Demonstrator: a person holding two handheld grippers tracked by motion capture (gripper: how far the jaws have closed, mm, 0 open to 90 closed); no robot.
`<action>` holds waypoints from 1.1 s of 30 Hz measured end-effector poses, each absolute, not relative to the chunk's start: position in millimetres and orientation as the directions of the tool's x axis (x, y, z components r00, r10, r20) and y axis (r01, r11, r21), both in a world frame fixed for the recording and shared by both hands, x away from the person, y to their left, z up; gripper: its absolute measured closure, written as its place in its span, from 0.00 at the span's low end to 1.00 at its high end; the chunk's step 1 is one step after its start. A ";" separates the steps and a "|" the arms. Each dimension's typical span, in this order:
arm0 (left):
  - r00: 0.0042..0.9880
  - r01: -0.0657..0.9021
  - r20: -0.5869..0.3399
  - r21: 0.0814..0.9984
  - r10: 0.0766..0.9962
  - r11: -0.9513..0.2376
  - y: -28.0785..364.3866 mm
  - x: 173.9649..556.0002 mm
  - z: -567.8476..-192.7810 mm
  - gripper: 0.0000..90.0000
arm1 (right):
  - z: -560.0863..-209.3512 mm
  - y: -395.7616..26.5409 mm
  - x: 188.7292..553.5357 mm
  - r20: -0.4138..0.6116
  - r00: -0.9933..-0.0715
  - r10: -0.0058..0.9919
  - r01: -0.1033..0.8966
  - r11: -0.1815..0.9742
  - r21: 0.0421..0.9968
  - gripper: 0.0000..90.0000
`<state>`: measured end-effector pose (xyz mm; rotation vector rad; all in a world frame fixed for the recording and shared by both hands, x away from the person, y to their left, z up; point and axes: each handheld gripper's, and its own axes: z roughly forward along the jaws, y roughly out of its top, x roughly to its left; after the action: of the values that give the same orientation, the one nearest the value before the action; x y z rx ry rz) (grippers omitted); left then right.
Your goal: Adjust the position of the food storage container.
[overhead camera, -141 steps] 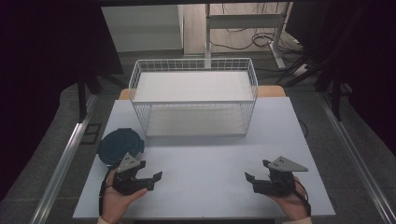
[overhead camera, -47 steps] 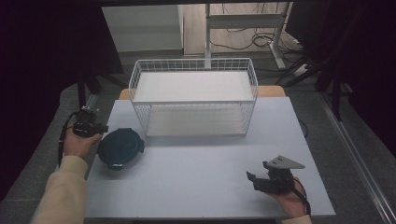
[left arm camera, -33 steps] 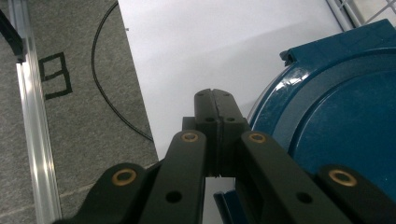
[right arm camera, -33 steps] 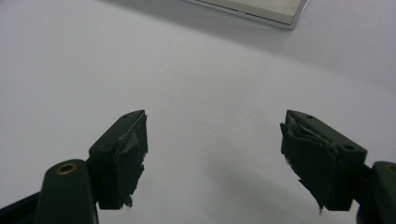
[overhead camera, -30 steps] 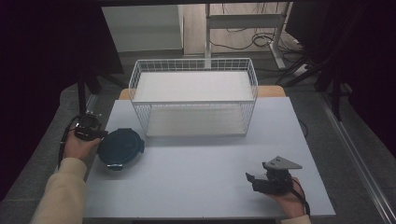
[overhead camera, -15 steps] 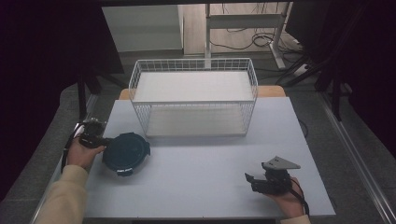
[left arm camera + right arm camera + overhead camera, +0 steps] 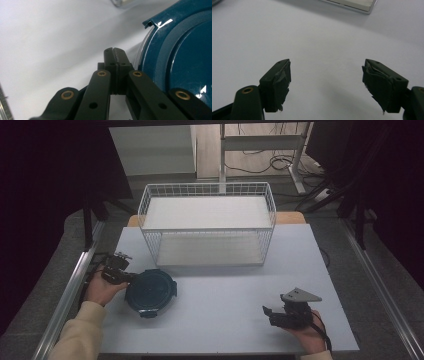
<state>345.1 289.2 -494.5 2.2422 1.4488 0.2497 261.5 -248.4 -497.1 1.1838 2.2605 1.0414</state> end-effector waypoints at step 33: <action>0.448 0.786 -0.190 0.549 0.874 -0.283 263.5 286.7 -477.2 1.00 | -495.2 -253.7 262.3 0.007 -0.558 0.830 0.537 0.355 0.766 0.25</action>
<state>286.7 263.5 -477.2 2.1216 1.3836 0.1963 262.3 -253.7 -495.2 1.1975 2.2393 1.0483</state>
